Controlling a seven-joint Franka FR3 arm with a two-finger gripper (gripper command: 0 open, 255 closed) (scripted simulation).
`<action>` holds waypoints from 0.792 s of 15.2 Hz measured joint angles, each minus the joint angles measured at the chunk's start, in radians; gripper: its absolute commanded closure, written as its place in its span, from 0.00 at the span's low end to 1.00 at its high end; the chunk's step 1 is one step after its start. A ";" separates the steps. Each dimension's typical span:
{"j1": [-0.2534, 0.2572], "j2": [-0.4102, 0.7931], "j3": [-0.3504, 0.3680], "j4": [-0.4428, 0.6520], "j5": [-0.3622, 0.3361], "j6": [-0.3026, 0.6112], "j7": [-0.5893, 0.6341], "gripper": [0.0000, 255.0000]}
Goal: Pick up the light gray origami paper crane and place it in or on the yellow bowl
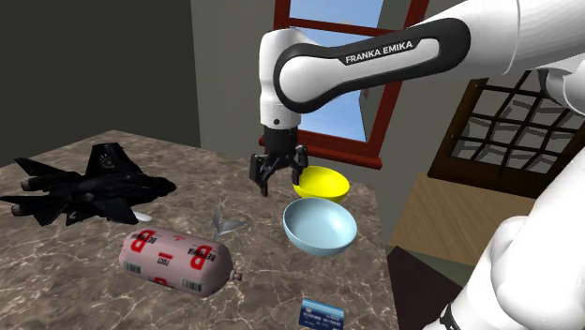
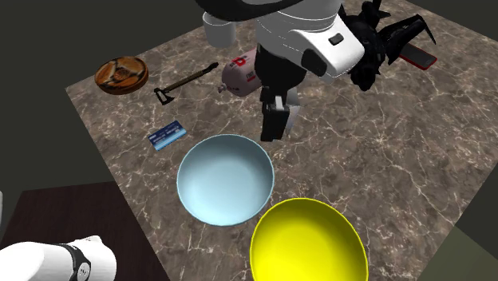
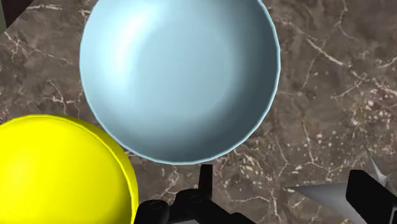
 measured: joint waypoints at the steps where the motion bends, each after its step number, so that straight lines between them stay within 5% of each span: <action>1: 0.005 0.048 0.008 0.042 -0.014 0.004 0.021 0.00; 12: 0.132 0.515 0.038 0.541 -0.165 -0.064 0.223 0.00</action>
